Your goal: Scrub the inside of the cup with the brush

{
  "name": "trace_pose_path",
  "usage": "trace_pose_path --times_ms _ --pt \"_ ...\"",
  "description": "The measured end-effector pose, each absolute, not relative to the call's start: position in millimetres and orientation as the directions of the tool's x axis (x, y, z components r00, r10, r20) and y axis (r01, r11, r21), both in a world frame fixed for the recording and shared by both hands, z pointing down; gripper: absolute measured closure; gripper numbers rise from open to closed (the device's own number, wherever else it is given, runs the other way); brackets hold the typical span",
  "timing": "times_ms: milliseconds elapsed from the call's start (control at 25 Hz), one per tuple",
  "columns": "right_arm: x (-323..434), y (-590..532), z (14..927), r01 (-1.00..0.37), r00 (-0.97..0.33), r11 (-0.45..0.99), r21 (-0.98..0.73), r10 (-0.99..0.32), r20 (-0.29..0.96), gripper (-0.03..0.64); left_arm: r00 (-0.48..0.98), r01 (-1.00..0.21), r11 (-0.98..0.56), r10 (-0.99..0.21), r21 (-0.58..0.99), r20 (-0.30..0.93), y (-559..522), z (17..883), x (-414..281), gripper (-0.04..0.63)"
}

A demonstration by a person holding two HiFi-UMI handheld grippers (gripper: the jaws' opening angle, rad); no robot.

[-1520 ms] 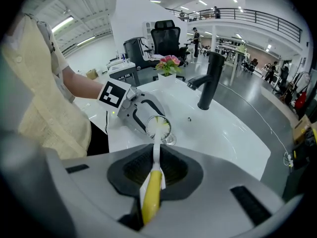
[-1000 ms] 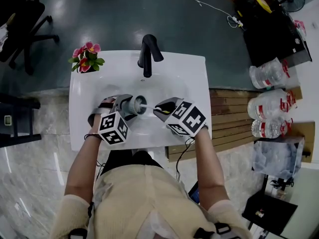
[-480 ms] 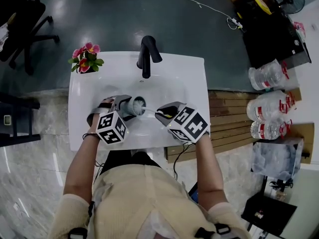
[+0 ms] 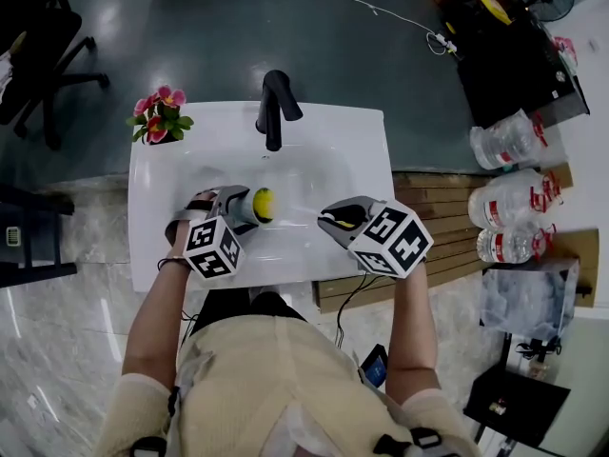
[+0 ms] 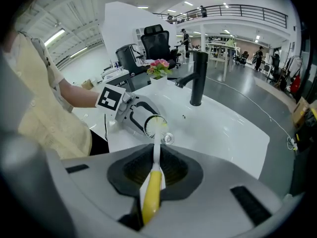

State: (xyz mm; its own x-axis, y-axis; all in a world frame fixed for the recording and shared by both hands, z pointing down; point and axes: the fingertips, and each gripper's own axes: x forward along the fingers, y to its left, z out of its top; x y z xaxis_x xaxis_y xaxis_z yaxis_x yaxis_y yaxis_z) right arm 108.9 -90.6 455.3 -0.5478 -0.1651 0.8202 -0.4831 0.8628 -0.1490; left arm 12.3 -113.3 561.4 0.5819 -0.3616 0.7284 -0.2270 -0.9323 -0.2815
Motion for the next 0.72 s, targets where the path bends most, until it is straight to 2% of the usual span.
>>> trace_pose_path --times_ms 320,720 --pt "124 -91 451 -0.523 -0.562 0.834 -0.177 -0.181 0.807 0.566 0.577 -0.224 -0.935 -0.356 -0.276 0.735 -113 563 13 0.272" --pt "94 -97 466 -0.494 -0.564 0.851 -0.178 -0.158 0.81 0.566 0.593 -0.236 -0.932 -0.362 -0.274 0.72 -114 558 13 0.275"
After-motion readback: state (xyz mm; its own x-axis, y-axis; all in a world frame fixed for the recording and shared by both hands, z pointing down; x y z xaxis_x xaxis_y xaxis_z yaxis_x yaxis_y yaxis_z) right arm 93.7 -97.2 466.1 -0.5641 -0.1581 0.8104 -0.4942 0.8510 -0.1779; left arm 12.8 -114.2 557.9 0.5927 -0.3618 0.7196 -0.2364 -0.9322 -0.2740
